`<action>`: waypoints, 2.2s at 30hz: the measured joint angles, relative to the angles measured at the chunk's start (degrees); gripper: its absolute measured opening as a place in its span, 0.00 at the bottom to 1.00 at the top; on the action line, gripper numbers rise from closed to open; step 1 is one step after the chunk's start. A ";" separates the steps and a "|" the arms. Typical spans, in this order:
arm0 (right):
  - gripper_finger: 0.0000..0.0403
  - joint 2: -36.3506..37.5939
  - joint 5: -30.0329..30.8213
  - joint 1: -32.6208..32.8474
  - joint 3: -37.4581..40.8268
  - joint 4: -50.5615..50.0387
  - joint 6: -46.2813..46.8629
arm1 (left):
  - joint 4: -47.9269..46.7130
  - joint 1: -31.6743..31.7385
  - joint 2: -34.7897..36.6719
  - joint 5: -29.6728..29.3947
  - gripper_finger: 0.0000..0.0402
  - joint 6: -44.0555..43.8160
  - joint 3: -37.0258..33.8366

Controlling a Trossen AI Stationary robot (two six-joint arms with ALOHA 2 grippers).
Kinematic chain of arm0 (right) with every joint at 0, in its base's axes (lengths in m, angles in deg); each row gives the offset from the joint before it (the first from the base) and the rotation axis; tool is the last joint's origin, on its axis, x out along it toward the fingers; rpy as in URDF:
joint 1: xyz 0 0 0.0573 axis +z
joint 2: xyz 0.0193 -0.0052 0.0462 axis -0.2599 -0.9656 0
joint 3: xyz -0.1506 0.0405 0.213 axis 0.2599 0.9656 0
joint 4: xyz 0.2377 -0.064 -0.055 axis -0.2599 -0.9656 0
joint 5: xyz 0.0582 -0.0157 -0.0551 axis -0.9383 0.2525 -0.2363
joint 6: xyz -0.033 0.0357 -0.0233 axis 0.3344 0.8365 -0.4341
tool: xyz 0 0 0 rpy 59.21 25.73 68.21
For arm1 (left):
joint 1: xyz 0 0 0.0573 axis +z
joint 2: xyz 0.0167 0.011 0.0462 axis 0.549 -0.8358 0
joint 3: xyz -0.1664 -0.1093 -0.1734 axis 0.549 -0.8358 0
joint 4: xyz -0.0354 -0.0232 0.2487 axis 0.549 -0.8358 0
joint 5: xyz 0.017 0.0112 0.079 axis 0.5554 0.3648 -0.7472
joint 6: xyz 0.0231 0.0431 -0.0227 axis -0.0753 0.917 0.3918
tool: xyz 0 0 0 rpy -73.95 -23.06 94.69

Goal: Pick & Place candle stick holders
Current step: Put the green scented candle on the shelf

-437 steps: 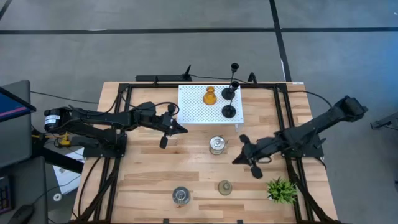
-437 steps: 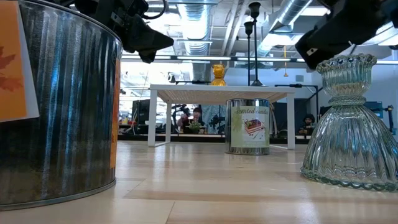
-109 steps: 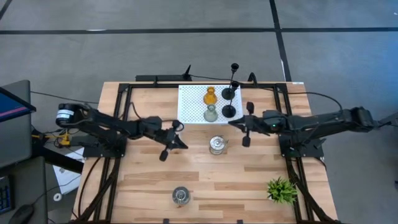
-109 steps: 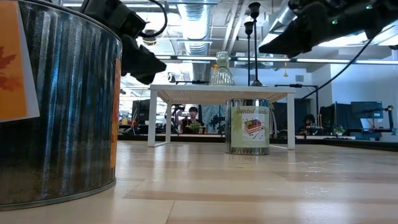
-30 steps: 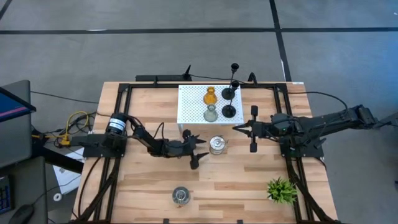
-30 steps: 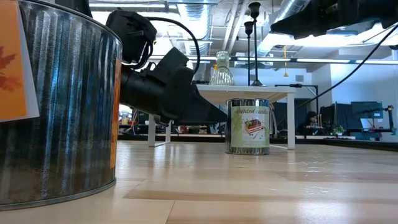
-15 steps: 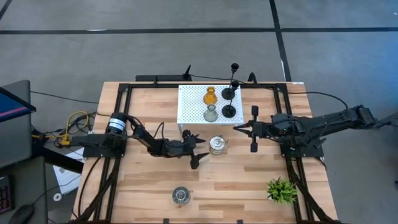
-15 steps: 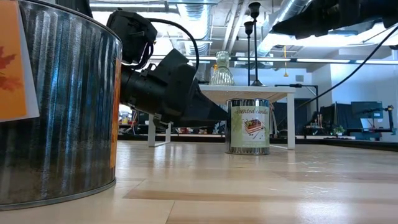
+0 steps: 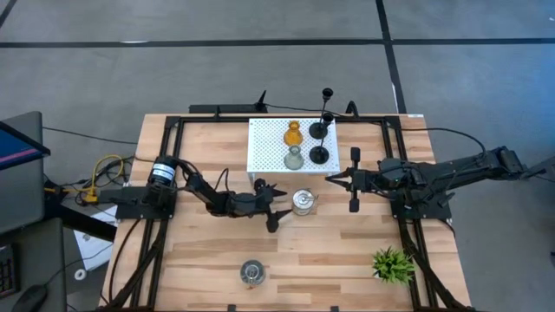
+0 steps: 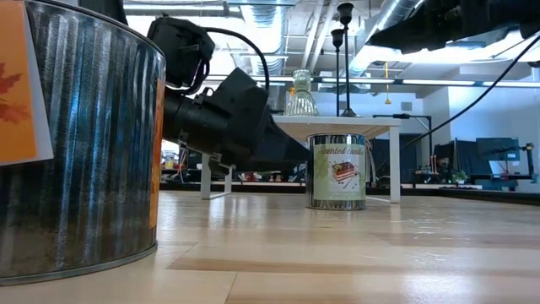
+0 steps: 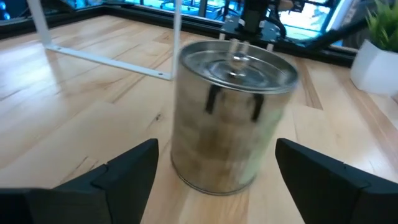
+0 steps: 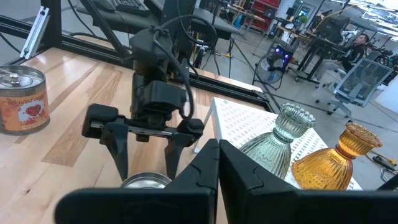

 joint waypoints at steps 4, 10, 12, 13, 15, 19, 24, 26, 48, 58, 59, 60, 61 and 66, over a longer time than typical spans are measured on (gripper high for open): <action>0.00 0.00 0.00 0.00 0.00 0.00 0.00 | -0.20 1.42 0.00 0.00 0.86 -1.08 0.00; 0.00 0.00 0.00 0.00 0.00 0.00 0.00 | -0.31 2.23 0.00 1.86 0.96 1.00 0.00; 0.00 0.00 0.00 0.00 0.00 0.01 0.00 | -0.31 1.98 0.00 4.63 0.98 3.63 0.00; 0.00 0.00 0.00 0.00 0.00 0.01 0.00 | -0.30 1.75 0.00 5.87 0.99 5.25 0.00; 0.00 0.00 0.00 0.00 0.00 0.02 0.00 | -0.31 1.35 0.00 6.98 0.99 8.03 0.00; 0.00 0.00 0.00 0.00 0.02 0.05 0.00 | -0.24 1.49 0.00 7.21 0.97 9.98 0.00; 0.00 0.00 0.00 0.00 0.02 0.72 0.00 | -0.36 2.03 -1.25 7.01 0.97 10.02 0.76; 0.00 -0.02 0.00 0.00 0.02 0.84 0.00 | 0.24 2.10 -2.96 7.46 0.97 10.18 2.48; 0.00 0.00 0.00 0.00 0.02 0.59 0.00 | 0.17 5.10 -12.32 14.93 0.97 9.85 14.68; 0.00 0.00 0.00 0.00 0.02 -0.21 0.00 | -0.10 5.23 -15.93 16.15 0.97 9.87 19.58; 0.00 0.00 0.00 0.00 0.02 -0.24 0.00 | -0.13 5.23 -15.93 16.14 0.97 9.87 19.76; 0.00 0.00 0.00 -0.01 0.02 -0.22 0.00 | -0.17 5.23 -15.93 16.14 0.97 9.87 20.03; 0.00 0.00 0.00 0.00 0.02 -0.22 0.00 | -0.20 5.23 -15.93 16.15 0.97 9.87 20.35; 0.00 0.00 0.00 0.00 0.02 -0.18 0.00 | 0.02 5.23 -15.93 16.11 0.96 9.87 20.83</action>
